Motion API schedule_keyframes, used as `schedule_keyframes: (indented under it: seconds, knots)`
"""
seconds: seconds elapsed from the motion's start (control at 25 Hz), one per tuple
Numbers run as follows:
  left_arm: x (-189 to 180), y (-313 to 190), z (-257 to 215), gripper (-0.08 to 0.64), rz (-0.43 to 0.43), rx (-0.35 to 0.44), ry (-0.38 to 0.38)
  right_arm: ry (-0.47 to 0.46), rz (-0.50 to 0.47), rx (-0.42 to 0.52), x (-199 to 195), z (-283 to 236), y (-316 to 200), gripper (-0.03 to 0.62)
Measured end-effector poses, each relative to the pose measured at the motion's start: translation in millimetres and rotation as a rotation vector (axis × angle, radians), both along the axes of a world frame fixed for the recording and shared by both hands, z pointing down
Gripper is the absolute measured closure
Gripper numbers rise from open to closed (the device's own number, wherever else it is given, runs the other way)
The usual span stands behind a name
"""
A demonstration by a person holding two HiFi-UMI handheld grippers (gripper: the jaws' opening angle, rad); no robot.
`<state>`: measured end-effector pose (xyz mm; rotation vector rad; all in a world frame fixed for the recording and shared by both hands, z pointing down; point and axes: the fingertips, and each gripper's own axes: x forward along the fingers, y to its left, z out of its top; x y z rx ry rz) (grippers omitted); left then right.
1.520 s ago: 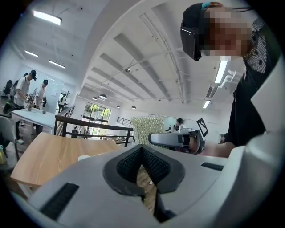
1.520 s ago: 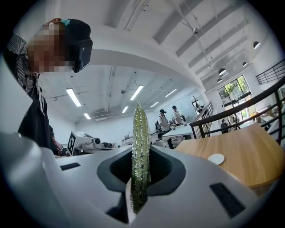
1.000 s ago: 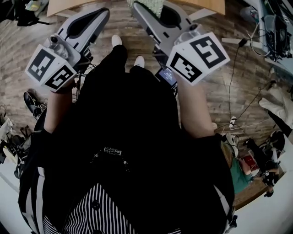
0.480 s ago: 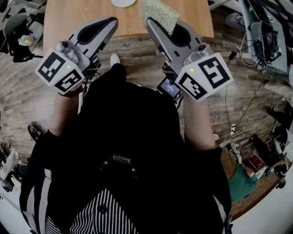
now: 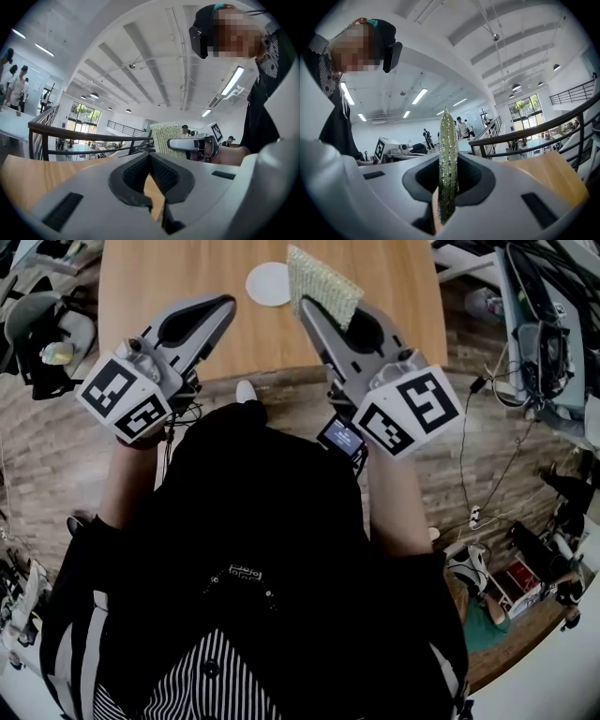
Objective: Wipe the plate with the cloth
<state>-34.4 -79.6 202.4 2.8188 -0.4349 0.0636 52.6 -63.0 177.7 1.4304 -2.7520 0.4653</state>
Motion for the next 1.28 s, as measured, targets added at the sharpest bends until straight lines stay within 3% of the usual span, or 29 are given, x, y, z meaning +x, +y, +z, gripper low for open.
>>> schedule_keyframes:
  seconds: [0.24, 0.48, 1.28]
  knots:
    - [-20, -59, 31, 0.565, 0.021, -0.039, -0.054, -0.002, 0.031, -0.048, -5, 17, -64, 0.543]
    - [-23, -85, 50, 0.565, -0.005, -0.082, -0.044, 0.019, 0.012, -0.086, -5, 32, -91, 0.544]
    - [67, -122, 60, 0.565, -0.213, -0.147, -0.118, -0.105, -0.235, -0.088, 70, 48, -179, 0.543]
